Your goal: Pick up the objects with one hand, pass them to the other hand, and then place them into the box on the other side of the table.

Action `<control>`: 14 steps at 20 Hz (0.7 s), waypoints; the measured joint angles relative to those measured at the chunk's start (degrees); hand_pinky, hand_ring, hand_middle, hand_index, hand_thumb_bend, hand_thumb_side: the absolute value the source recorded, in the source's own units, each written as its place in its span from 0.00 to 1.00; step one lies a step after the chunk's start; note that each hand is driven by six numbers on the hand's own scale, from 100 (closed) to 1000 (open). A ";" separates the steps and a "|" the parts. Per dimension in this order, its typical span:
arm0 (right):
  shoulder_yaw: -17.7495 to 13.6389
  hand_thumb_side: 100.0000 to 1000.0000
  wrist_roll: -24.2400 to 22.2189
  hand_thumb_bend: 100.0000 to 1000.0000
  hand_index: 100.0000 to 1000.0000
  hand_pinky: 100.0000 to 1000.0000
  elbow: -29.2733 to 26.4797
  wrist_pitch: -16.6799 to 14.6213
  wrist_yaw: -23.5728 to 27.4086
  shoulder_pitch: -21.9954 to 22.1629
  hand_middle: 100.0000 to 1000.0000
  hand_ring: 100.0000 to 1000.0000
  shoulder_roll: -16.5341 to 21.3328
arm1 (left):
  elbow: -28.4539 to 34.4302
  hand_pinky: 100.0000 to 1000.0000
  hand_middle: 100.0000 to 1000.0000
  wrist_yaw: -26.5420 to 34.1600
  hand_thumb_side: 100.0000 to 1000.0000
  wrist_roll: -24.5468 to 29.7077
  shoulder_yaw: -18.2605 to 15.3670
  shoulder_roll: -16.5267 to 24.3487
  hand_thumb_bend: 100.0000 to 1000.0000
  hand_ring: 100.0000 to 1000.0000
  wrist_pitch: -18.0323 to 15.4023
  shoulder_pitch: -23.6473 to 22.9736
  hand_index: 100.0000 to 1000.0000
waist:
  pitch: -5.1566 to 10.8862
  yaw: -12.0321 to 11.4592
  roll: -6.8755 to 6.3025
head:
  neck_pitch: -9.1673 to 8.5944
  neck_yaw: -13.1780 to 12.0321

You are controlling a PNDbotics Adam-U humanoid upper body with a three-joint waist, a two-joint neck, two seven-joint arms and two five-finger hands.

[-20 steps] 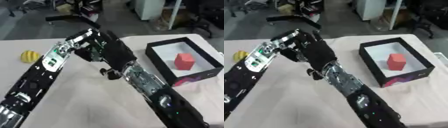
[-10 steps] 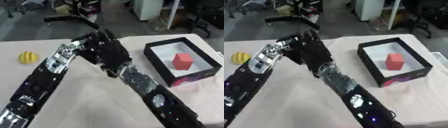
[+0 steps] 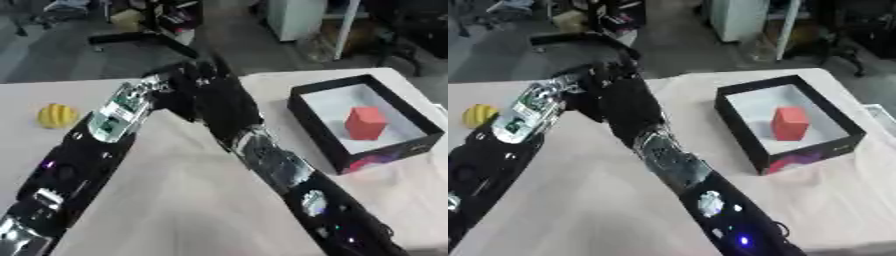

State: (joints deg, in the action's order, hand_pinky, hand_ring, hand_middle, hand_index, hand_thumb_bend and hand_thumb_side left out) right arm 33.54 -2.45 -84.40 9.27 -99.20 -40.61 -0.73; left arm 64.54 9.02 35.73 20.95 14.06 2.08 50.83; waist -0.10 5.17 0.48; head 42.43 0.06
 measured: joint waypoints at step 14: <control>0.00 0.34 13.57 0.00 0.36 0.00 2.43 4.37 2.67 0.03 0.06 0.09 -0.49 | 0.80 0.48 0.26 2.53 0.00 6.08 -0.27 2.51 0.49 0.27 -0.70 -0.44 0.42 | 0.01 0.11 -0.02 | -0.03 2.08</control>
State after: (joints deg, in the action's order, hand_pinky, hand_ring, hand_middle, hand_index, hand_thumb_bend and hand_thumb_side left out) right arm 33.53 11.12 -81.97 13.65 -96.53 -40.59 -1.22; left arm 65.33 11.54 41.81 20.68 16.57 1.38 50.40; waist -0.10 5.28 0.46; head 42.40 2.14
